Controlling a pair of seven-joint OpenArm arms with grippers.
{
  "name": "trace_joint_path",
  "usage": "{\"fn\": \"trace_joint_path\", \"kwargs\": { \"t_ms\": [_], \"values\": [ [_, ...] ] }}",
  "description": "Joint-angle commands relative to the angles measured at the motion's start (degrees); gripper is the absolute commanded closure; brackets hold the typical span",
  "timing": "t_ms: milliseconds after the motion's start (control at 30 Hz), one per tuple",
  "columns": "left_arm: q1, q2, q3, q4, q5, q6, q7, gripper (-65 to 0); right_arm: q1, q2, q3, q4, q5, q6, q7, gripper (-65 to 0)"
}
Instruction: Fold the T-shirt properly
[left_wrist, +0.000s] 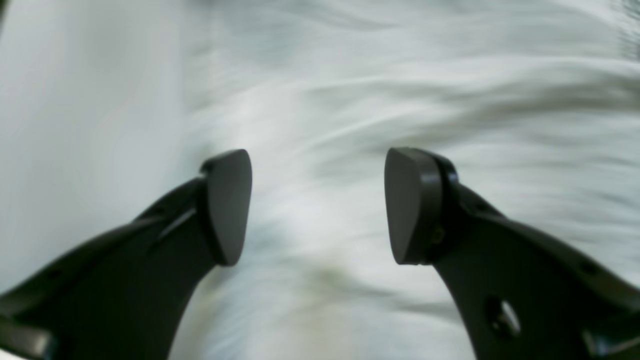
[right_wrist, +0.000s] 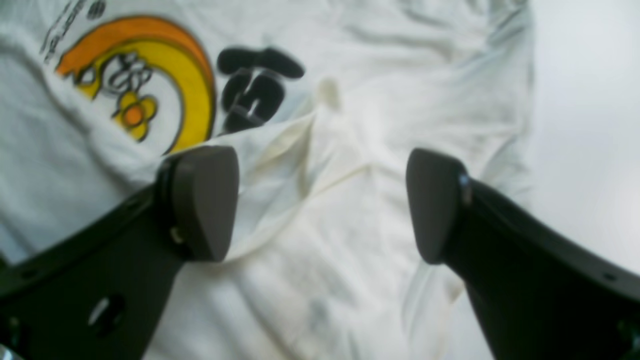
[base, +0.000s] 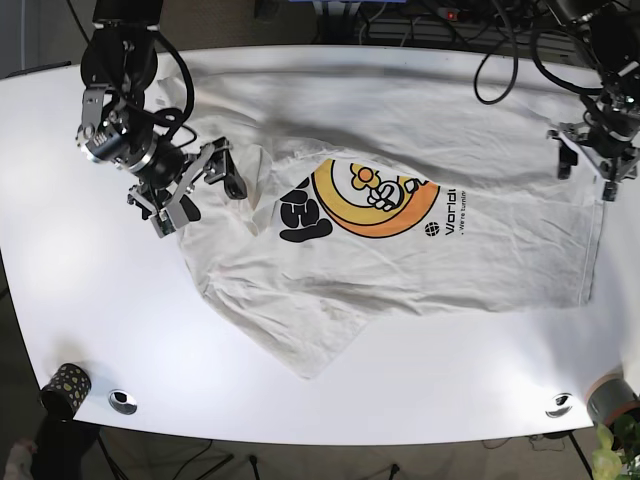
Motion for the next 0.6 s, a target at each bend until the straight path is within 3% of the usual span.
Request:
{"fn": "trace_joint_path", "kwargs": {
  "t_ms": [0, 100, 167, 333, 433, 567],
  "values": [
    [0.3, 0.1, 0.3, 2.7, -0.1, 0.6, -1.0, -39.0, -2.5, 0.5, 0.3, 3.8, 1.2, 0.33, 1.2, -50.1],
    [0.5, 1.3, 0.5, 3.1, 0.1, 0.6, -1.0, -39.0, -6.6, 0.4, 0.3, 4.8, 1.2, 0.69, 1.2, -49.5],
    [0.5, 1.4, 0.4, 2.4, 0.1, 0.6, -1.0, -39.0, -9.3, 0.4, 0.3, 4.9, 1.2, 0.77, 1.2, -45.5],
    [0.5, 1.1, 0.4, -0.7, 0.1, 0.6, -1.0, -39.0, -12.7, -0.7, -0.2, 3.8, 1.2, 0.86, 1.2, -25.7],
    [1.0, 0.4, 0.4, -0.9, 0.1, 0.6, -1.0, -39.0, -12.3, -1.8, -0.2, 1.7, 1.0, 0.86, 1.2, -18.2],
    [2.2, 0.3, 0.4, -0.6, 0.1, 0.6, -1.0, -39.0, -9.2, -2.8, -2.5, -1.4, 1.0, 0.86, 1.2, -17.3]
  ]
}}
